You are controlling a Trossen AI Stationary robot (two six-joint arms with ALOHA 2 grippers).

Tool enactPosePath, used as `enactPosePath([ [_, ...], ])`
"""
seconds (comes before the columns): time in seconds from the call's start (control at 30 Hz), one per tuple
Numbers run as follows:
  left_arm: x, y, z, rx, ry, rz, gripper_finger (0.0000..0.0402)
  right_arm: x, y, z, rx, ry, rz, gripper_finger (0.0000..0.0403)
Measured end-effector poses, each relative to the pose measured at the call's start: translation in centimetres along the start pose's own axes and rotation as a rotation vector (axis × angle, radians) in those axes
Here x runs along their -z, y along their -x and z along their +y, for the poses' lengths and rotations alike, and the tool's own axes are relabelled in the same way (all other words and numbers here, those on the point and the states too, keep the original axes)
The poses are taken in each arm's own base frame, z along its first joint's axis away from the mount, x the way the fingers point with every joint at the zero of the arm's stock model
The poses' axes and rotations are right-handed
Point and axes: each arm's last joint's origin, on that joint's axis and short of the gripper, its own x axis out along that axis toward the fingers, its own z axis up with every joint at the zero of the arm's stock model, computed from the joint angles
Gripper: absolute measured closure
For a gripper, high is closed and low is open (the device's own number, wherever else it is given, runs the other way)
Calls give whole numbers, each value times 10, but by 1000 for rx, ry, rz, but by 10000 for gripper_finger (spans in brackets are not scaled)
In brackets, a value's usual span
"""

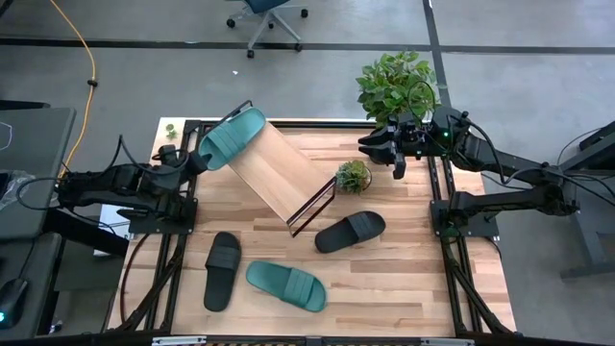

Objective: Pick and place slippers onto the shelf
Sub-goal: Put the right green pair of slippers on the shelf

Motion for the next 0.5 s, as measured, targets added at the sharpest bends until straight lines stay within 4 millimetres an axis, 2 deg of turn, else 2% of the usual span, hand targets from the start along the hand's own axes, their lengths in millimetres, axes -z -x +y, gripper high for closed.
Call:
enactPosePath([
  [0.2, 1, 0, -9, 75, 8, 67, 376, 0, 0, 0, 11, 0, -4, 284],
  [0.5, 0, 0, 7, -44, 86, 12, 376, -1, 0, -1, 22, -18, -20, 284],
])
